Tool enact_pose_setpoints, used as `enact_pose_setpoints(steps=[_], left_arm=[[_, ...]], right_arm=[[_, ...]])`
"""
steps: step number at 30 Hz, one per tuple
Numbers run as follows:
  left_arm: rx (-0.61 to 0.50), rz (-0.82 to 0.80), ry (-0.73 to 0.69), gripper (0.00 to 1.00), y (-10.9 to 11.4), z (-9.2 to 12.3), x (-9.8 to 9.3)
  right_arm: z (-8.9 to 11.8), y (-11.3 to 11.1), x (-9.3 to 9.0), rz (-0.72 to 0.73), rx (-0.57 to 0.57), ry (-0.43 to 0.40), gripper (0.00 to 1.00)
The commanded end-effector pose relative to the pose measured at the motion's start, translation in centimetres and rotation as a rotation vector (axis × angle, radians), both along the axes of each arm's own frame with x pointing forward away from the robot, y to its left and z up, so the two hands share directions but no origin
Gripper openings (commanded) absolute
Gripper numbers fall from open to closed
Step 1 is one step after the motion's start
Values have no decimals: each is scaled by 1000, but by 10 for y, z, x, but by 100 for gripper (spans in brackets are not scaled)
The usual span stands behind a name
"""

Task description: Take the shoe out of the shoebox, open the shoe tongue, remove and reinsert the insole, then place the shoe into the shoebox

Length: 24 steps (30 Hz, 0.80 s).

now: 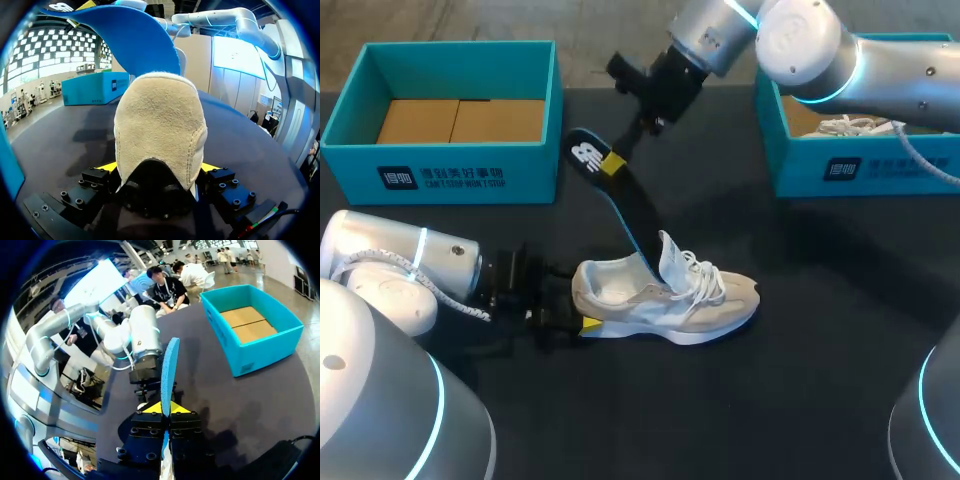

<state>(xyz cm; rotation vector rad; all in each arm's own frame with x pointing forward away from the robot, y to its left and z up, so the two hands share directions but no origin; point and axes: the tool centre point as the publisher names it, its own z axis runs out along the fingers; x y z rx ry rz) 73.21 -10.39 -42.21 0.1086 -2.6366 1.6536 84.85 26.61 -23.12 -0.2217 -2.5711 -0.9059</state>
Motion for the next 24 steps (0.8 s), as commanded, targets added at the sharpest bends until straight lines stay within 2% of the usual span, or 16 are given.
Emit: enact_pose_setpoints(steps=[1, 10, 24], left_arm=[[2, -1, 1, 0, 0, -3, 1], [2, -1, 1, 0, 0, -3, 1], [2, -1, 1, 0, 0, -3, 1]], right_arm=[[9, -1, 5, -36, -23, -27, 0], [33, -5, 24, -112, -48, -76, 0], [33, -5, 24, -112, -48, -76, 0]])
